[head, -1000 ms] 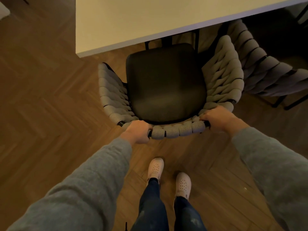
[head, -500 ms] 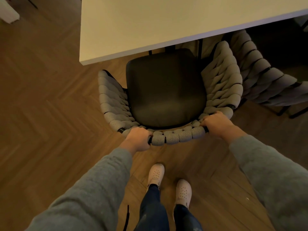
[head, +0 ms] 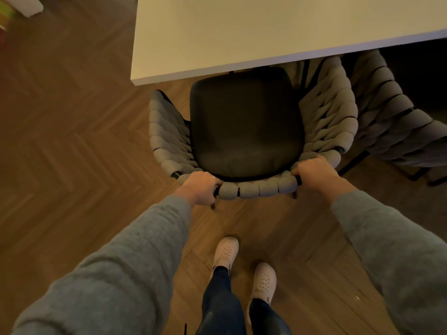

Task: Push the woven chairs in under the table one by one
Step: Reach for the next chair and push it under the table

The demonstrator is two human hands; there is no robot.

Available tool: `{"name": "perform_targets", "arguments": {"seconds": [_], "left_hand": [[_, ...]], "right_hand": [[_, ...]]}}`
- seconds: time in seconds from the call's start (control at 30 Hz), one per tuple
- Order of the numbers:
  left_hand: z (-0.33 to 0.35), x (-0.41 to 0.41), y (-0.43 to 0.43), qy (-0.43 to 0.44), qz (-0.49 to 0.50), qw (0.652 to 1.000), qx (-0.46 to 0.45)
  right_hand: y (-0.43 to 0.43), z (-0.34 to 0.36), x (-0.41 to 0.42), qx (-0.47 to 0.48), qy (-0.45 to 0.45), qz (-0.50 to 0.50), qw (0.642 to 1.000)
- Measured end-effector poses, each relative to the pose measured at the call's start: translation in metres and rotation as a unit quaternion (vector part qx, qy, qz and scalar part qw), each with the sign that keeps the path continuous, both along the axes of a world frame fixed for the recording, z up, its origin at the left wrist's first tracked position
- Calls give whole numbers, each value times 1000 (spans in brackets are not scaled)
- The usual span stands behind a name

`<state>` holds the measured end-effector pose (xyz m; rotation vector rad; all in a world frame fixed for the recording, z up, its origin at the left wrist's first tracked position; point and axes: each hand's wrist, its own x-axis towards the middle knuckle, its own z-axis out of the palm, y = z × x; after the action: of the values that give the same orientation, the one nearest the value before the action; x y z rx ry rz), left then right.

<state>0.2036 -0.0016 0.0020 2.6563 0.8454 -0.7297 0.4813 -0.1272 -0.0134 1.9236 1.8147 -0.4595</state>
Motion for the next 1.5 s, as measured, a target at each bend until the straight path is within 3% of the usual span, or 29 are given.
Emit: {"name": "perform_targets", "arguments": {"seconds": [0.2, 0.9, 1.5], "left_hand": [[0, 8, 6, 10, -25, 1000, 9], [-8, 9, 13, 10, -17, 998, 57], [-5, 14, 14, 34, -34, 999, 23]], "right_hand": [[8, -9, 8, -52, -16, -17, 998], [11, -1, 3, 12, -2, -5, 1000], [11, -3, 9, 18, 1, -6, 1000]]}}
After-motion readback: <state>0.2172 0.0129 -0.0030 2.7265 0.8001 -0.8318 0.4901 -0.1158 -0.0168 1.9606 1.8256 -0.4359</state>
